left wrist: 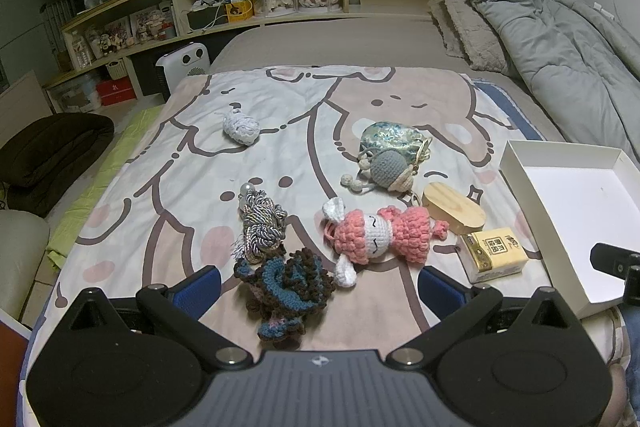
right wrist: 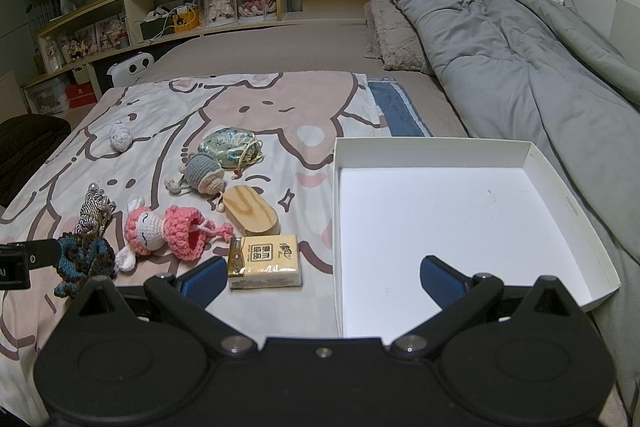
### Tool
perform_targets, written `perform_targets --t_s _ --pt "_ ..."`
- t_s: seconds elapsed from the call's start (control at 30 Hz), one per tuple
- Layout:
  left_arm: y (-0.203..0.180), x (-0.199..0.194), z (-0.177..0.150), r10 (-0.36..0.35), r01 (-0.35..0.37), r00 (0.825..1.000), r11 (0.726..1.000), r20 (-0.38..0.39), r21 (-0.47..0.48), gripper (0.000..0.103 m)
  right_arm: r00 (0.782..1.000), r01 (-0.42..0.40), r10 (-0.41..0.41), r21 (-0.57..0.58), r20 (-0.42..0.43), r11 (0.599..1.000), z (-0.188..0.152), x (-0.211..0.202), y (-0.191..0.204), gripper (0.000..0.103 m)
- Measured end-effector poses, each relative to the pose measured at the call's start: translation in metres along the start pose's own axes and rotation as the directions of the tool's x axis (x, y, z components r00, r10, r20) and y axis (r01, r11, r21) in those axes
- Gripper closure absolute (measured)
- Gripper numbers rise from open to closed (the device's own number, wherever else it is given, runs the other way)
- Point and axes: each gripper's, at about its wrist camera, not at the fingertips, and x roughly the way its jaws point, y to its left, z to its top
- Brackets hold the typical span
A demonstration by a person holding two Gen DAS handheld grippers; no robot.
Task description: Organize objects
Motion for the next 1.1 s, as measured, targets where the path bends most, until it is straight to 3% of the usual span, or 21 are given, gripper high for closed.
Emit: perform_targets --t_s 1.1 --pt "0.0010 0.0021 0.0008 0.026 -0.026 1.000 1.000 0.005 -0.006 0.000 1.000 0.010 -0.010 0.004 0.013 1.000 -0.0024 0.0007 0.0012 0.000"
